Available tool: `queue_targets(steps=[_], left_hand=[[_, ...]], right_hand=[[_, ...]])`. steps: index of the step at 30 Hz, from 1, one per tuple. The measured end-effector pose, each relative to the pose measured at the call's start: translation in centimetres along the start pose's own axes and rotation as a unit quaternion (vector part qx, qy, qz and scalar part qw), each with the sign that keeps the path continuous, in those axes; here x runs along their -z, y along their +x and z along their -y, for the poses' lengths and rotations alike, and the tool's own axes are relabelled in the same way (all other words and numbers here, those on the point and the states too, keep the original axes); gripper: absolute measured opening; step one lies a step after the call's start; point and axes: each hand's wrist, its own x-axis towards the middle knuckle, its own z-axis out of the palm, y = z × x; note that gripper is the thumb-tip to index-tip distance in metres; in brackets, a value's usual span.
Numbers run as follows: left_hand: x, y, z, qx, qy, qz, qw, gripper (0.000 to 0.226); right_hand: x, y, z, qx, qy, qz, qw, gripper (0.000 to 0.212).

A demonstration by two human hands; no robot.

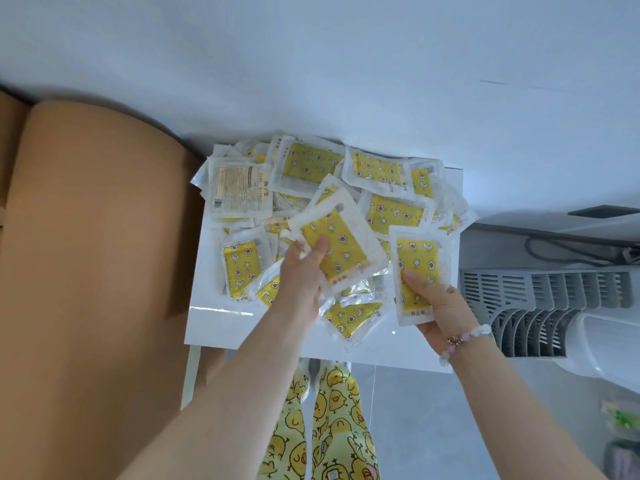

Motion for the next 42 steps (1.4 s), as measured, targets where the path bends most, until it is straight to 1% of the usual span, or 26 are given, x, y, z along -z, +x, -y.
queue_targets(steps=[1,2,4,7,8,10,11,14,16,18,20,21,22,23,26,27,28,29,30,31,32,33,34,35,39,42], left_hand=[[0.5,0.2,-0.8,-0.030,-0.006,0.005,1.000,0.052],[0.8,0.3,-1.4,-0.050,-0.007,0.016,0.999,0.054],[0.9,-0.4,-2.3,-0.068,0.011,0.053,0.996,0.058],[-0.4,-1.7,-1.6,-0.099,0.119,0.085,0.984,0.035],[-0.9,-1.9,-1.0,-0.110,0.153,0.083,0.979,0.034],[-1.5,-2.0,0.1,-0.148,0.208,0.082,0.963,0.033],[-1.7,-2.1,0.4,-0.177,0.230,0.086,0.953,0.030],[-2.1,-2.6,1.6,-0.261,0.295,0.098,0.914,0.019],[-2.6,-3.1,2.5,-0.307,0.336,0.075,0.887,0.027],[-3.1,-3.2,3.1,-0.336,0.353,0.066,0.871,0.041],[-3.3,-3.2,3.3,-0.363,0.387,0.087,0.843,0.048],[-3.4,-3.2,3.3,-0.374,0.417,0.108,0.821,0.049],[-3.4,-3.2,3.2,-0.379,0.454,0.131,0.795,0.052],[-3.3,-3.2,3.0,-0.376,0.493,0.158,0.769,0.057],[-3.3,-2.4,1.3,-0.320,0.586,0.257,0.698,0.077],[-3.6,-2.0,0.3,-0.324,0.608,0.269,0.673,0.078],[-4.0,-1.1,-0.7,-0.350,0.628,0.254,0.647,0.077],[-4.6,0.0,-1.9,-0.386,0.650,0.211,0.620,0.078],[-5.3,1.3,-2.9,-0.417,0.678,0.156,0.585,0.083],[-6.1,2.5,-3.7,-0.436,0.714,0.108,0.537,0.094],[-7.0,3.4,-4.1,-0.439,0.758,0.077,0.477,0.107],[-8.0,4.2,-4.2,-0.427,0.804,0.064,0.410,0.120],[-8.8,4.8,-4.0,-0.411,0.837,0.061,0.356,0.129],[-9.4,5.3,-3.6,-0.395,0.857,0.059,0.326,0.134],[-10.6,6.5,-2.1,-0.356,0.879,0.032,0.315,0.135],[-10.2,6.8,-1.8,-0.351,0.889,0.025,0.291,0.130]], right_hand=[[0.3,0.2,-0.2,0.006,-0.002,-0.012,1.000,0.043],[0.2,0.1,-0.2,0.010,-0.009,-0.024,1.000,0.038],[0.1,0.4,-0.2,0.018,-0.023,-0.039,0.999,0.013],[-0.7,0.4,-0.2,0.019,-0.013,-0.009,1.000,0.029],[-1.0,0.3,-0.1,0.018,-0.005,0.013,1.000,0.032],[-1.2,-0.1,0.2,0.009,0.034,0.075,0.997,0.028],[-1.2,-0.1,0.4,0.005,0.057,0.101,0.993,0.033],[-1.0,-0.3,0.7,-0.018,0.050,0.141,0.989,0.068],[-0.9,-0.2,0.4,-0.022,-0.004,0.131,0.991,0.078],[-1.2,-0.2,0.2,-0.001,-0.051,0.111,0.993,0.074],[-1.1,-0.4,-0.3,0.009,-0.031,0.096,0.995,0.049],[-1.0,-0.6,-0.6,0.008,-0.013,0.080,0.997,0.035],[-0.9,-0.8,-0.8,0.006,-0.001,0.063,0.998,0.029],[-0.7,-0.9,-1.2,0.000,0.006,0.046,0.999,0.028],[-0.1,-1.0,-1.8,-0.007,0.042,-0.008,0.999,0.046],[0.2,-1.1,-1.8,-0.008,0.059,-0.034,0.998,0.045],[0.5,-1.1,-1.8,-0.010,0.078,-0.057,0.995,0.041],[0.9,-1.2,-1.7,-0.011,0.092,-0.074,0.993,0.039],[1.2,-1.2,-1.6,-0.009,0.098,-0.082,0.992,0.041],[1.6,-1.3,-1.4,-0.005,0.095,-0.084,0.992,0.044],[1.9,-1.3,-1.3,0.000,0.087,-0.079,0.993,0.044],[2.0,-1.6,-1.0,0.000,0.077,-0.072,0.994,0.042],[2.3,-1.7,-0.8,-0.001,0.074,-0.066,0.995,0.038],[2.5,-1.9,-0.6,-0.002,0.076,-0.059,0.995,0.034],[2.8,-2.2,-0.1,0.007,0.072,-0.053,0.996,0.047],[3.1,-1.6,-0.4,0.005,0.069,-0.064,0.996,0.042]])
